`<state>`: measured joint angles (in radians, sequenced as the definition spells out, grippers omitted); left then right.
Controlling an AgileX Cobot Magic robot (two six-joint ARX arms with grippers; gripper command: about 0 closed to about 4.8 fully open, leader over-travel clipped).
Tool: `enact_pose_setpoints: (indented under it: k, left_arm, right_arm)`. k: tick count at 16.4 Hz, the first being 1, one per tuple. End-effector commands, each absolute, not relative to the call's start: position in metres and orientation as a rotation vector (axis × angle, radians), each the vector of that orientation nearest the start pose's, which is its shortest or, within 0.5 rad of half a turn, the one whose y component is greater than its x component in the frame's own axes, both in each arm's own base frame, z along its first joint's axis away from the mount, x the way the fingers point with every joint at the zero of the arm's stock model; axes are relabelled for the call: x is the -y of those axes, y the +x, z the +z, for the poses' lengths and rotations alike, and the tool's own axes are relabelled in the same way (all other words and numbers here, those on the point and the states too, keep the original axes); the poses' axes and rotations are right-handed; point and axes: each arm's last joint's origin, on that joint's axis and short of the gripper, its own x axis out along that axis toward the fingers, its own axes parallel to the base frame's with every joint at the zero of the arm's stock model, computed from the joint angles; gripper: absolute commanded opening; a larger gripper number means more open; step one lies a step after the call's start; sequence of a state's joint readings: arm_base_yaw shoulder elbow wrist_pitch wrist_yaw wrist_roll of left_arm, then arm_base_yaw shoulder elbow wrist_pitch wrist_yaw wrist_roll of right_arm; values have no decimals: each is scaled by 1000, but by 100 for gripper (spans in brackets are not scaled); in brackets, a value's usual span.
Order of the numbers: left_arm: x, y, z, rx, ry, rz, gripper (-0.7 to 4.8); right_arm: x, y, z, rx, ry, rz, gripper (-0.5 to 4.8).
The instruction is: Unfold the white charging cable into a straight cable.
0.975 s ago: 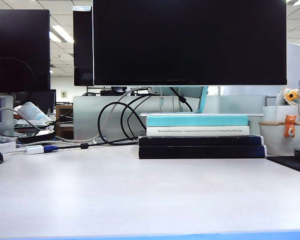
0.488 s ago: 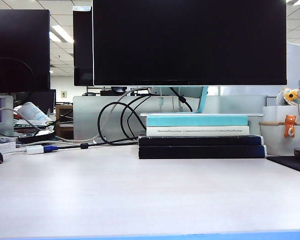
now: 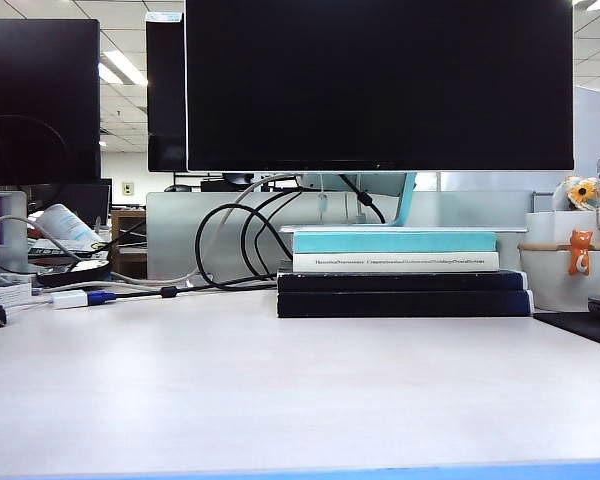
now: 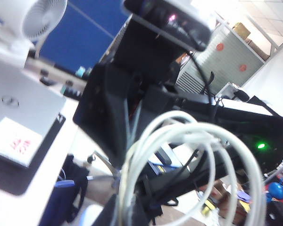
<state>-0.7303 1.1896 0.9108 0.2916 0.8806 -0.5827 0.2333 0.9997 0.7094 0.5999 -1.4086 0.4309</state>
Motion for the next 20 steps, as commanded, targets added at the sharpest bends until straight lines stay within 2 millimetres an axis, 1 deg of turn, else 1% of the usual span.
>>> enact_pose_setpoints:
  k: [1,2,3,5,9,11,14,16,18,20]
  left_arm:
    - [188,179,349,-355,-448,-1559,-6]
    - [188,179,351,-328,-450,-1554,-6]
    - [187,179,358,-266,-466,-1573,-6]
    - [186,178,363,-224,-492,-1589,-6]
    - [186,177,363,-240,-500,-1597,-6]
    - [187,177,361,-306,-522,-1607,-6]
    - [188,178,349,-459,-524,-1589,-6]
    - [188,179,340,-507,-479,-1541,-6]
    - [188,180,334,-542,-465,-1501,-6]
    - [189,180,333,-542,-463,-1500,-6]
  right_arm:
    - [-73,186,335,-70,133,1654,-1]
    - [-73,186,335,-72,134,1654,-1]
    - [-73,186,334,-75,136,1654,-1]
    - [-73,186,334,-78,138,1653,-1]
    - [-73,186,334,-82,143,1649,-1]
    - [-73,186,333,-86,145,1650,-1]
    - [-73,186,333,-89,143,1659,0]
    - [-73,185,333,-101,130,1702,78]
    - [-74,186,334,-87,142,1659,77]
    - [-74,186,334,-83,146,1643,76]
